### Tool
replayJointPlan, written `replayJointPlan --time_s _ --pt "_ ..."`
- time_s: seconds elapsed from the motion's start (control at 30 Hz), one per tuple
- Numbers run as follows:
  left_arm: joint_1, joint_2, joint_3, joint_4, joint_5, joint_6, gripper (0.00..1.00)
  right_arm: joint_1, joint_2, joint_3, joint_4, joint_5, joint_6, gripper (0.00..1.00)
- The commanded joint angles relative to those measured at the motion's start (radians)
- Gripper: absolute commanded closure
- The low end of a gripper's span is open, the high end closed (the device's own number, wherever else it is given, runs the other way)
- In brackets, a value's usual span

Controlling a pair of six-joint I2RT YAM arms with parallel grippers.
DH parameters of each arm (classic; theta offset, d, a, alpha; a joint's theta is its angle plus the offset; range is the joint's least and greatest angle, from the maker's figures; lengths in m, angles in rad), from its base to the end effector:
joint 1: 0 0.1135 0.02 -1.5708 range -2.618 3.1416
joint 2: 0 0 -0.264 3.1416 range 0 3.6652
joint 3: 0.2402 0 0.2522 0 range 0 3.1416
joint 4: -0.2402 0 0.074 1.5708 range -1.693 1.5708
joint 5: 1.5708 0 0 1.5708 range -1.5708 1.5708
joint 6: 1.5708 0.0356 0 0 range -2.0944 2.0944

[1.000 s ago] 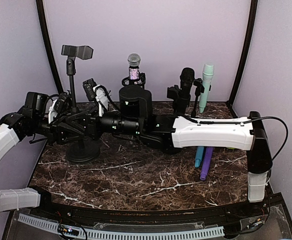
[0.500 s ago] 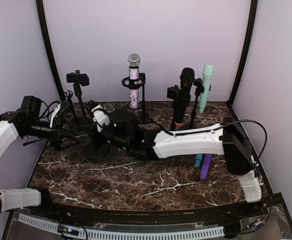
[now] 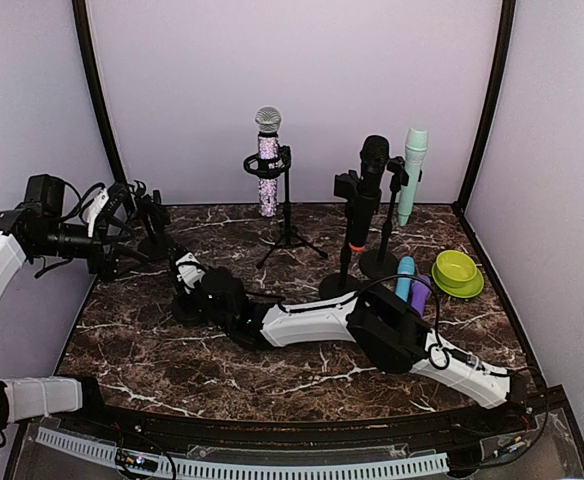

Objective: Remove the microphone from the stand

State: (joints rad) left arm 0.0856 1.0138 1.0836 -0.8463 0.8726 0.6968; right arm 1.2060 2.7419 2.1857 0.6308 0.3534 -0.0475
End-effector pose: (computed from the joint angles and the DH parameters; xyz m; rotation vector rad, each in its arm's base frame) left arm 0.1914 -0.0109 0.3466 0.9970 1.8305 -0.5546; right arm 0.2291 0.5655 0.1459 -0.6502 1.3931 0.6649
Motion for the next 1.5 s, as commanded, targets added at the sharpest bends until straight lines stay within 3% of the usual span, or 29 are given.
replayJointPlan --time_s 0.0,0.1,0.17,0.47,0.73,0.93,1.47 --pt "0.024 0.004 0.091 -0.041 0.014 0.019 0.05 -0.008 -0.025 -0.056 0.232 0.033 -0.004 0.65" --pt "0.026 0.016 0.145 -0.018 0.051 -0.024 0.05 0.000 -0.112 -0.225 0.290 0.029 -0.014 0.21" --pt "0.026 0.019 0.168 0.047 0.064 -0.083 0.07 0.004 -0.190 -0.331 0.322 0.033 -0.021 0.01" --pt "0.000 0.074 0.191 0.395 0.027 -0.336 0.17 0.024 -0.462 -0.729 0.417 0.045 0.075 0.00" --pt "-0.205 0.233 0.293 0.405 -0.203 -0.297 0.18 0.089 -0.599 -0.930 0.420 0.101 0.086 0.00" --pt "-0.223 0.309 0.349 0.374 -0.289 -0.255 0.24 0.122 -0.620 -0.984 0.448 0.141 0.065 0.02" --pt "-0.227 0.305 0.186 0.375 -0.334 -0.166 0.29 0.128 -0.616 -1.021 0.502 0.154 0.077 0.03"
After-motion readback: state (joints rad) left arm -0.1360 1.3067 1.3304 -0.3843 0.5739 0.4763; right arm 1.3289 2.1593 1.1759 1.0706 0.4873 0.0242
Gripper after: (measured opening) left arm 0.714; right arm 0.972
